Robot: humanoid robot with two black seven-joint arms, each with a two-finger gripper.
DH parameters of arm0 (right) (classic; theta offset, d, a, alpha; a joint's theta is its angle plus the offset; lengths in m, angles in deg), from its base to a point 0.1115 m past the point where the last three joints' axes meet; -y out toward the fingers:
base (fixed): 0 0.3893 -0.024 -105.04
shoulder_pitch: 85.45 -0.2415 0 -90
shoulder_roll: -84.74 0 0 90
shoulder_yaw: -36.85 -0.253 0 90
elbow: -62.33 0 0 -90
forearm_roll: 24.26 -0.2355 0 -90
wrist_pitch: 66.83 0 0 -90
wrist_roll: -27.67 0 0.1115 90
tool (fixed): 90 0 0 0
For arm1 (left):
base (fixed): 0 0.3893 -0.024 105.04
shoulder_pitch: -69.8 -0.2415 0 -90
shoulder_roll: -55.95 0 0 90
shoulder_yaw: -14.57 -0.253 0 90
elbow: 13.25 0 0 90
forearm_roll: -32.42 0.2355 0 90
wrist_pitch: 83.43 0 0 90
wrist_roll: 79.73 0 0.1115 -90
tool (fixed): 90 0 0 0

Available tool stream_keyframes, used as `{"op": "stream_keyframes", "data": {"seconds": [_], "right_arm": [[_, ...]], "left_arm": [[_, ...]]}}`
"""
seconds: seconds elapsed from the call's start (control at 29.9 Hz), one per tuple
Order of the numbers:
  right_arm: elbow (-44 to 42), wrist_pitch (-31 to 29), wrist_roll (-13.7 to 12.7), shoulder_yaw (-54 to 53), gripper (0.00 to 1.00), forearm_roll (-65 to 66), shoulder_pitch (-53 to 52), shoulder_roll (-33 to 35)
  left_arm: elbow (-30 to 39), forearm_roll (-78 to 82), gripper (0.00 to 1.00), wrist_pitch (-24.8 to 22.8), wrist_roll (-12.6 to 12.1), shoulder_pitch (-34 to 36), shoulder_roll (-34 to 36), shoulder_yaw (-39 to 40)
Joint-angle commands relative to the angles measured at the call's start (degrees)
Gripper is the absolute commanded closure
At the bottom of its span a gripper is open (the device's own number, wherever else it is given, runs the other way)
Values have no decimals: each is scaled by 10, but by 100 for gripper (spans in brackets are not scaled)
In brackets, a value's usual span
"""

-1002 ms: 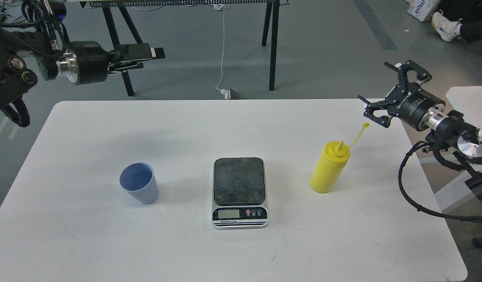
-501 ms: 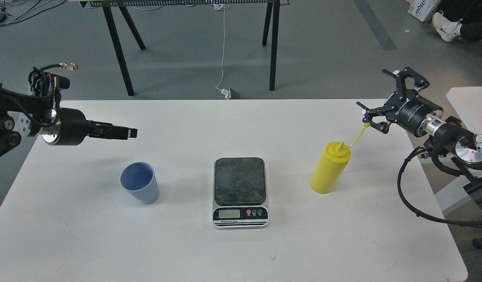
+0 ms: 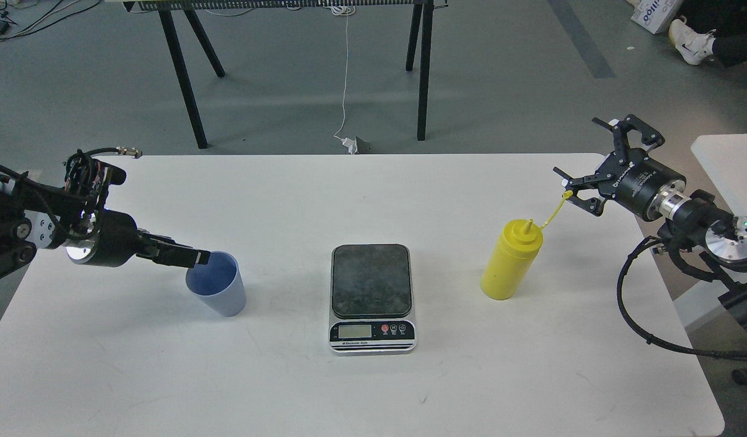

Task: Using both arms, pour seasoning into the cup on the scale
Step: 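Lower the left gripper onto the blue cup and grasp it, then lift the blue cup with the left gripper and set it on the scale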

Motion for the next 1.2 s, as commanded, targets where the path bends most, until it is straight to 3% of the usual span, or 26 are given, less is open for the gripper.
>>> {"op": "stream_keyframes", "data": {"seconds": [0.0,0.33,0.57,0.8,0.9,1.1,1.17], "right_arm": [[0,0,1,0,0,0,0,-3],[0,0,1,1,0,0,0,-4],[-1,0,1,0,0,0,1,-2],[0,0,3,0,0,-1,6,0],[0,0,3,0,0,0,9,0],[0,0,4,0,0,-1,12,0],[0,0,4,-1,0,-1,14,0]], "left_arm": [[0,-1,0,0,0,-9,-5,0],[-5,1,2,0,0,-13,-23,-1],[-8,6,12,0,0,-37,-37,-2],[-9,32,32,0,0,-41,-45,-5],[-11,33,50,0,0,-40,-45,-5],[-22,31,71,0,0,-40,-54,-4],[-30,28,86,0,0,-39,-61,-4]]}}
